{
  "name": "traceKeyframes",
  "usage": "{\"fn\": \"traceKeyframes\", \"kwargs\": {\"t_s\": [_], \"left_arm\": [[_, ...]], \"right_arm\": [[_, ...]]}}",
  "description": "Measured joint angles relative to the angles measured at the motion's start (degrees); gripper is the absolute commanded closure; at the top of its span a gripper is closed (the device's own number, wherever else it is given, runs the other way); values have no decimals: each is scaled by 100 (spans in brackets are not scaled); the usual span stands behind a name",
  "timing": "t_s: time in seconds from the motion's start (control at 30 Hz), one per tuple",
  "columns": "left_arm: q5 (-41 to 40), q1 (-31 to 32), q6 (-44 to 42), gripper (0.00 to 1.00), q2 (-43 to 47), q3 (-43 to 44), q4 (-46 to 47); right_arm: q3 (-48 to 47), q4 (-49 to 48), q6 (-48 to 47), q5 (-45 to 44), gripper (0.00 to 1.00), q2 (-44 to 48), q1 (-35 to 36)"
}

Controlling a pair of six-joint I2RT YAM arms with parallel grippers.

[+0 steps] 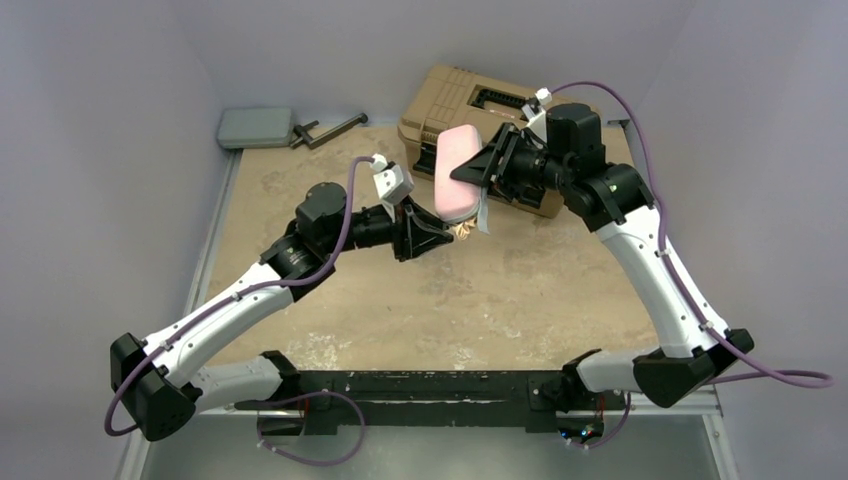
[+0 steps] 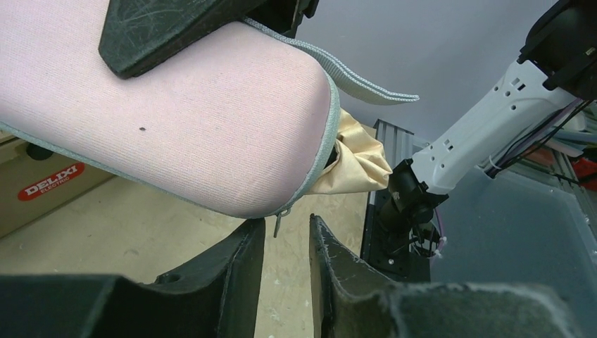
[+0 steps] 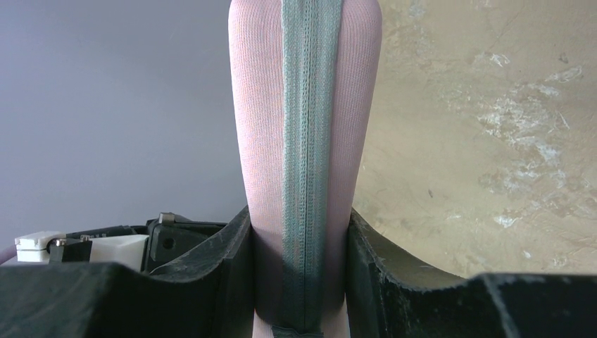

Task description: Open the umbrella

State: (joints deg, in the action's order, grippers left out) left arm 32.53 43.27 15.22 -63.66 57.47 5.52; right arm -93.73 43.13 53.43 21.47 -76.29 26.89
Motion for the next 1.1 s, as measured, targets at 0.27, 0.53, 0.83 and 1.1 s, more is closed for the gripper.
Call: {"fn": "traceKeyframes", "kwargs": {"t_s": [0.27, 0.53, 0.83, 1.1], "left_arm": [[-142, 26, 192, 93, -79, 85, 37], [-190, 31, 225, 100, -101, 173, -103], [-238, 68, 225, 100, -98, 210, -358], [-610, 129, 225, 100, -101, 339, -933]], "right_arm": [[0, -26, -42, -85, 100, 107, -7], [48, -28, -46, -101, 100, 173, -7], [48, 247, -142, -205, 100, 173, 0], [133, 417, -254, -278, 100, 179, 7]]}}
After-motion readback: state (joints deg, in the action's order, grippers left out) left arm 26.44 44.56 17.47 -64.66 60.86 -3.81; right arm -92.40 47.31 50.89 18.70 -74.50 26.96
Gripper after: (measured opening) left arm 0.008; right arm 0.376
